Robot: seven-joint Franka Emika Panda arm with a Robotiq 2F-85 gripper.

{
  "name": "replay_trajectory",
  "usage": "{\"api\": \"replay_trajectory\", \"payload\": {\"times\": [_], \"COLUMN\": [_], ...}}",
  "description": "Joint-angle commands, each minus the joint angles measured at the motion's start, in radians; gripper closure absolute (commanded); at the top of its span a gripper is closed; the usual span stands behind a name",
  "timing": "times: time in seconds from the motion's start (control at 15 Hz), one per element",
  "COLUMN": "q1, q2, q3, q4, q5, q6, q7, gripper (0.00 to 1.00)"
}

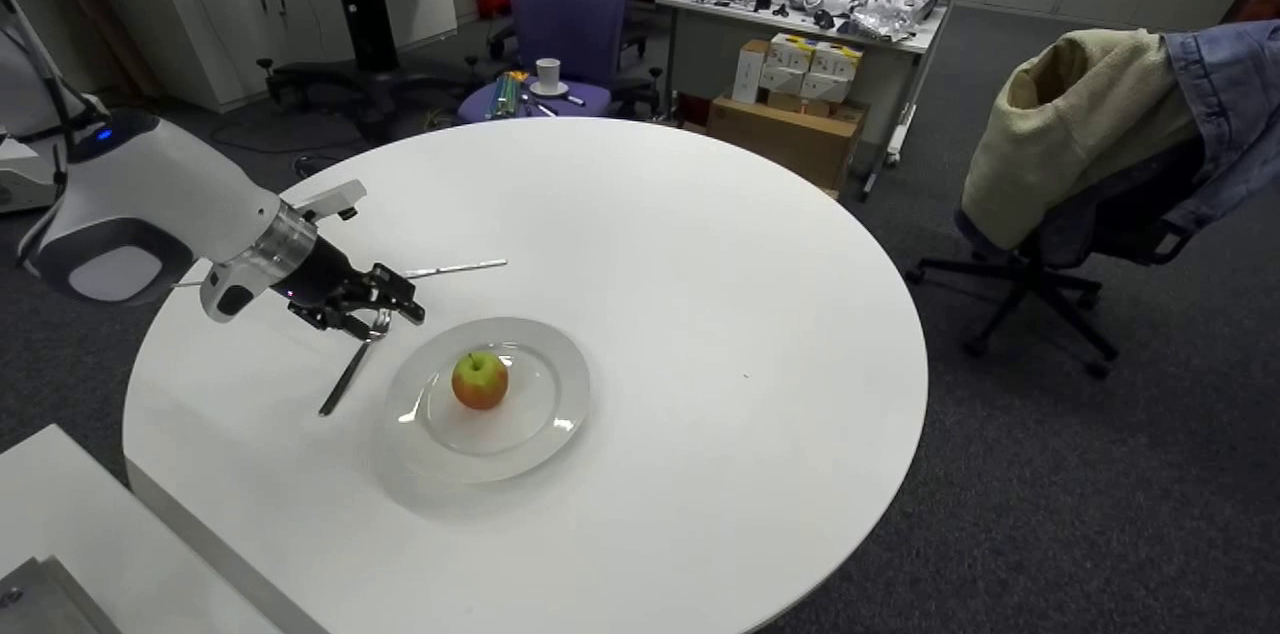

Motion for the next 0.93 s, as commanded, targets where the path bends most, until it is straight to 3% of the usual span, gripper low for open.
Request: {"api": "replay_trajectory", "payload": {"times": [0.0,0.33,0.87], "q1": [0.057,0.136,0.337], "q2": [0.026,0.172,0.342], "q3": [-0.068,-0.147,-0.331], "q4": [-0.026,-0.031,-0.043], "q5": [0.049,0.095,-0.016], "q6": [-0.024,-0.099,-0.311], "q7": [-0.027,-0.001,0.133], "gripper": [0.0,0.0,0.0]}}
